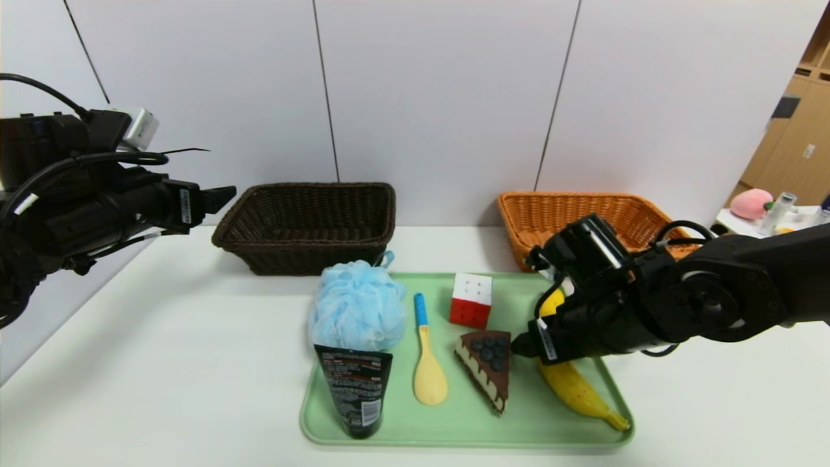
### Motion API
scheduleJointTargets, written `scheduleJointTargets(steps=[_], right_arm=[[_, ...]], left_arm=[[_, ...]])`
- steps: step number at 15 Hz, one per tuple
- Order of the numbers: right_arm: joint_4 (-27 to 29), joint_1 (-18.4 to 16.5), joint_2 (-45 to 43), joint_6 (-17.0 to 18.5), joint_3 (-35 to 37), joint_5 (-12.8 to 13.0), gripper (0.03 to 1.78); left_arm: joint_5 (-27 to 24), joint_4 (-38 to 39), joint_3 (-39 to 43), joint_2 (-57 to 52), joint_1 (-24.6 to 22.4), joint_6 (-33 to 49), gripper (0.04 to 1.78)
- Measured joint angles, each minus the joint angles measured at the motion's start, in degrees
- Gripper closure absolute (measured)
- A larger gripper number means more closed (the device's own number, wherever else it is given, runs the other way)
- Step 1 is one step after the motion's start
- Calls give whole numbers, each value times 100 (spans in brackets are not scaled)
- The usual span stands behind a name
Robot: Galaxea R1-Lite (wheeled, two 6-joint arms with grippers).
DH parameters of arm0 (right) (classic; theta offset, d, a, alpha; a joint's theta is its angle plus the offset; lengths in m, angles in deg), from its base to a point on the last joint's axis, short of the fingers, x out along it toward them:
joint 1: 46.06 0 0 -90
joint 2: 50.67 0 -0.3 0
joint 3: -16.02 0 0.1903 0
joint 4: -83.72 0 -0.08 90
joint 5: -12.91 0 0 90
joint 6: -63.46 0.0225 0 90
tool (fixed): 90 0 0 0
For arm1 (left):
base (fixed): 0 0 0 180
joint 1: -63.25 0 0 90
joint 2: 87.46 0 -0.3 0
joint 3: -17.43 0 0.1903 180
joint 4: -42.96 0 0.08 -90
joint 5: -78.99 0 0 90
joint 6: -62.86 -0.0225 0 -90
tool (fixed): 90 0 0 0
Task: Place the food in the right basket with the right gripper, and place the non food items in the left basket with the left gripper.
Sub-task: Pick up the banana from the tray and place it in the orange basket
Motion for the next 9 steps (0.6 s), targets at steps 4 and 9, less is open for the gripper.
scheduleJointTargets(steps=[4, 9], right_arm=[[-7, 6, -22, -1, 59, 0, 86], [-13, 48, -79, 0, 39, 4, 129]], left_arm=[[4, 2, 24, -17, 0, -5, 13], [4, 0, 82, -23, 0, -5, 13]])
